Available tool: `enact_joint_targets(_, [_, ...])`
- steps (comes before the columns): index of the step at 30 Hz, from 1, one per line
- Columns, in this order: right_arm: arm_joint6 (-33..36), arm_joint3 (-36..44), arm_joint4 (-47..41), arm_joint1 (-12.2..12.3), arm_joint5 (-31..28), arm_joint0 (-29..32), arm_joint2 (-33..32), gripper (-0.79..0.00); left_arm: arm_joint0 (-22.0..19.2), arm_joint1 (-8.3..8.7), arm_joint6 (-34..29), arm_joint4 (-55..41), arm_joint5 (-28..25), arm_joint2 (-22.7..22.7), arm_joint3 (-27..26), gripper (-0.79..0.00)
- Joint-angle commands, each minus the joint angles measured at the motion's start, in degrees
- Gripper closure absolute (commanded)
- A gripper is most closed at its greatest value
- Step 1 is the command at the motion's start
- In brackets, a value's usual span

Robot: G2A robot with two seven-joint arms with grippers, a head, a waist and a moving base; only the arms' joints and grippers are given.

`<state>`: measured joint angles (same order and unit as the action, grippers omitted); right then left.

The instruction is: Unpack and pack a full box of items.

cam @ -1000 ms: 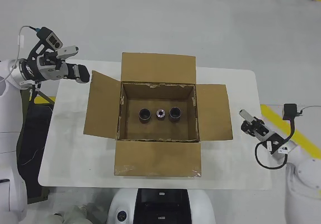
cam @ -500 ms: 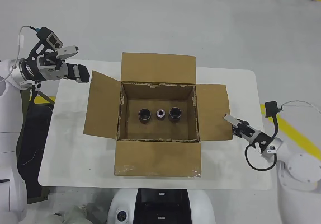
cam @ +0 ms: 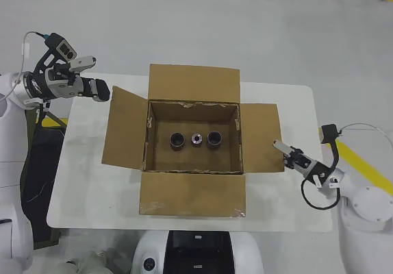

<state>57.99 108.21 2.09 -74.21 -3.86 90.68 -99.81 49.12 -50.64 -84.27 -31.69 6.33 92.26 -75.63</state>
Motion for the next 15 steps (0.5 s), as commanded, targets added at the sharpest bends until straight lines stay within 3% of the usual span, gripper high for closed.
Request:
enact_joint_targets(1, [0.32, -0.32, -1.0, 0.18, -0.16, -0.12, 0.05, -0.785, 0.0, 0.0, 0.0, 0.0, 0.0, 0.0, 0.0, -0.785])
enact_joint_targets(15, [1.27, 0.43, -6.38, 1.44, -0.46, -1.25, -0.1, -0.785, 0.0, 0.0, 0.0, 0.0, 0.0, 0.0, 0.0, -0.785])
